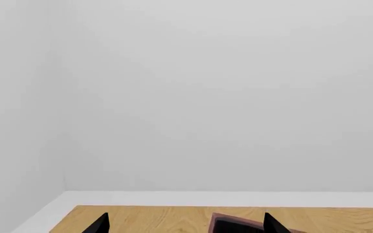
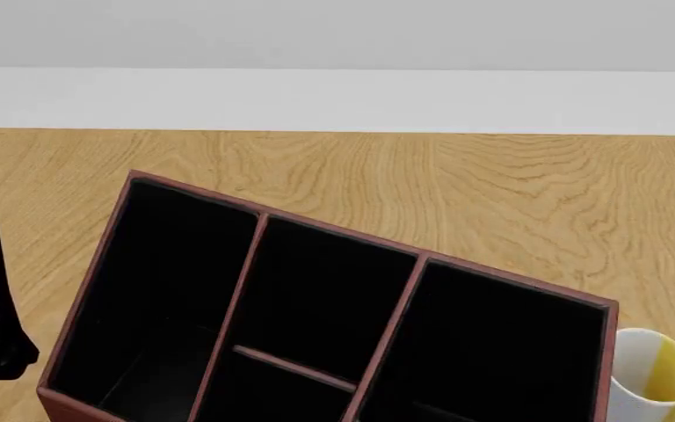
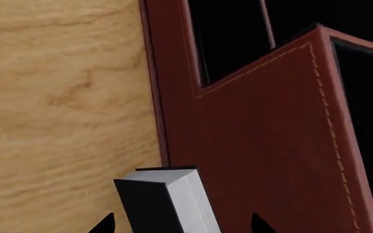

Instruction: Pick up the book and place it in the front compartment of the caddy.

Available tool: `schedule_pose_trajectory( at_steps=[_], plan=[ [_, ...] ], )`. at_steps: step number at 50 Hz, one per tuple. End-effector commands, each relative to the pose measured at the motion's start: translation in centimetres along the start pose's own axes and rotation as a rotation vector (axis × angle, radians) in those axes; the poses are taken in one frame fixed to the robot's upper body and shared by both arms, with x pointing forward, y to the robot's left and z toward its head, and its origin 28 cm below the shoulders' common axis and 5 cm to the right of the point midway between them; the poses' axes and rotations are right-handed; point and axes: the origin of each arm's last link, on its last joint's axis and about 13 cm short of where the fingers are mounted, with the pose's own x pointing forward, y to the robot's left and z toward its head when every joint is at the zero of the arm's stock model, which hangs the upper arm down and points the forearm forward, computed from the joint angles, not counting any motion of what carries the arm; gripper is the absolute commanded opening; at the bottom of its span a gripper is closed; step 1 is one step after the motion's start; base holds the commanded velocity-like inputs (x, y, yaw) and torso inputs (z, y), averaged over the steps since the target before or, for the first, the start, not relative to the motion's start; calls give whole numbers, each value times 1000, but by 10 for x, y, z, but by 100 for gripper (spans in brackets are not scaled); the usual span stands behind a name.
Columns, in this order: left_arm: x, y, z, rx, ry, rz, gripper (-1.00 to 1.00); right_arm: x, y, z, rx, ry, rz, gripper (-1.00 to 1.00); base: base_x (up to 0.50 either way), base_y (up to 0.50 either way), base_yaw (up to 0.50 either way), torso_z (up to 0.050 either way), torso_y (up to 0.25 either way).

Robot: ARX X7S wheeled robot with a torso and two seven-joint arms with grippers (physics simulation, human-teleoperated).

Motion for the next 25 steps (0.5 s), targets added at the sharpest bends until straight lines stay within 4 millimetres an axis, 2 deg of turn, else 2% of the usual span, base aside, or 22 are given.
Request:
schedule_pose_trajectory(
  at_steps=[1, 25],
  plan=[
    [0, 0, -1, 2, 1, 0, 100, 9, -9, 0, -16, 14, 1, 100, 0, 0, 0, 0, 0],
    [1, 0, 0, -1, 0, 3, 100, 27, -15, -1, -9, 18, 39, 100, 0, 0, 0, 0, 0]
  ],
)
